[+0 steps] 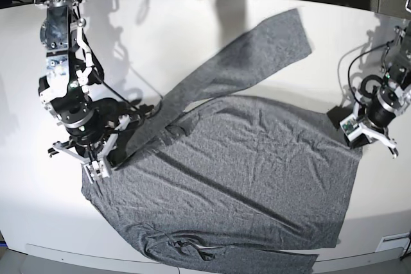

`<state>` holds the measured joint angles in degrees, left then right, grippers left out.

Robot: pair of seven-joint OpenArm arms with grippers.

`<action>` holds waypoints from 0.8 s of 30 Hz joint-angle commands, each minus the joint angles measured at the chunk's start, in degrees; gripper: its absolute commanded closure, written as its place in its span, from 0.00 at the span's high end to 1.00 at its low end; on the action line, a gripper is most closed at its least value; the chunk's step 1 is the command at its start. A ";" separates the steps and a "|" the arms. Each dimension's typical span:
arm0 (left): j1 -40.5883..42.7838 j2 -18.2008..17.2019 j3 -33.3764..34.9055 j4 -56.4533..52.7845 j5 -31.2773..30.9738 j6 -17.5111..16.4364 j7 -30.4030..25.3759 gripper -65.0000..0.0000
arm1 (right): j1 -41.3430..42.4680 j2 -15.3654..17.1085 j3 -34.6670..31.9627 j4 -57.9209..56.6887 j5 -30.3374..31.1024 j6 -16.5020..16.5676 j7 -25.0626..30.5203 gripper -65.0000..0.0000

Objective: Fold the T-shirt properly
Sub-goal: 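Drag the shoulder fabric with the right gripper toward the hem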

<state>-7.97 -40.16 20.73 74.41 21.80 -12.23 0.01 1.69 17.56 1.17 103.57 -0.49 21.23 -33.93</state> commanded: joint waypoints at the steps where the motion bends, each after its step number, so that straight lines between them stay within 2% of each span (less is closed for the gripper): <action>1: -1.73 -1.20 -0.42 0.09 -0.72 1.07 -0.83 0.00 | 0.83 0.24 0.37 0.85 0.11 -0.26 1.40 0.00; 5: -4.26 -0.07 -0.42 -3.13 -1.31 1.09 -0.90 0.00 | 0.83 0.07 0.37 0.85 0.11 -0.26 1.44 0.00; 9: -6.40 2.78 -0.42 -7.58 -4.42 1.03 -1.79 0.00 | 1.42 0.04 0.37 -0.90 0.09 -0.26 1.79 0.00; 14: -8.26 6.51 -0.42 -12.26 -4.28 0.92 -5.35 0.00 | 5.40 0.04 0.37 -8.83 0.11 -0.28 3.08 0.00; 18: -10.91 8.76 -0.42 -15.96 -3.80 0.94 -5.81 0.00 | 10.12 0.04 0.37 -14.97 0.57 -0.26 3.15 0.00; 24: -14.93 8.68 -0.42 -20.46 -3.87 0.94 -5.62 0.00 | 15.47 0.07 0.37 -22.34 0.50 -0.22 4.02 0.00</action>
<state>-21.12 -30.48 20.73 53.10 18.35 -12.27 -4.27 15.53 17.02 1.15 80.12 0.01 21.23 -31.53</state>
